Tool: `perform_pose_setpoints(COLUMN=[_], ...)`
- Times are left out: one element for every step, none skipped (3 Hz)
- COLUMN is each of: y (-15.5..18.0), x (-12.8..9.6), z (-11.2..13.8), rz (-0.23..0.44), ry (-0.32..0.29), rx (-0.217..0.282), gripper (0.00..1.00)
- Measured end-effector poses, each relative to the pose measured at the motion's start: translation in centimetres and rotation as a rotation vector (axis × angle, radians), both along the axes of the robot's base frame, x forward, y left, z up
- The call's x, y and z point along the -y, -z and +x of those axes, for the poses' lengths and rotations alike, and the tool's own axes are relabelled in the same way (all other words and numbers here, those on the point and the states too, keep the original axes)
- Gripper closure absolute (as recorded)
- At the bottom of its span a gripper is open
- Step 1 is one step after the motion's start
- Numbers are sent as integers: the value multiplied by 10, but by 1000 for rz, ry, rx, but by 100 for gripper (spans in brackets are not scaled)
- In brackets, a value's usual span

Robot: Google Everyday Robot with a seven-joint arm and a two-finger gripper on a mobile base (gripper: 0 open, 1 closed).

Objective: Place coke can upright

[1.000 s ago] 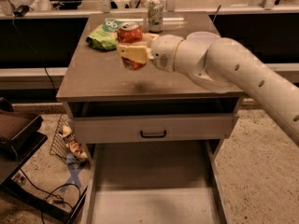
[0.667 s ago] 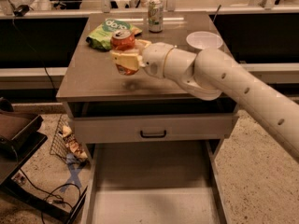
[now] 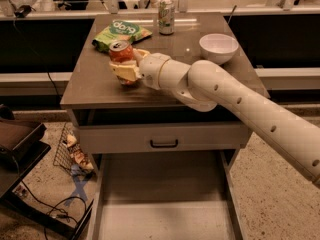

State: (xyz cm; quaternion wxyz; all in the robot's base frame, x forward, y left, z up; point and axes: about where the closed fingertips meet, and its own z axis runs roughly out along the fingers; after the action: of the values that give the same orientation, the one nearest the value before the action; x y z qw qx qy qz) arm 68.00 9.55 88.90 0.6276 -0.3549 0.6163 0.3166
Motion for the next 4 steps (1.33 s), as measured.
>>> perform_pose_setpoints(y=[24, 23, 22, 21], x=[3, 3, 3, 3], z=[5, 5, 5, 5], rz=[16, 17, 17, 17], ry=[39, 42, 42, 42], rx=[-60, -63, -63, -63], gripper=[100, 82, 60, 28])
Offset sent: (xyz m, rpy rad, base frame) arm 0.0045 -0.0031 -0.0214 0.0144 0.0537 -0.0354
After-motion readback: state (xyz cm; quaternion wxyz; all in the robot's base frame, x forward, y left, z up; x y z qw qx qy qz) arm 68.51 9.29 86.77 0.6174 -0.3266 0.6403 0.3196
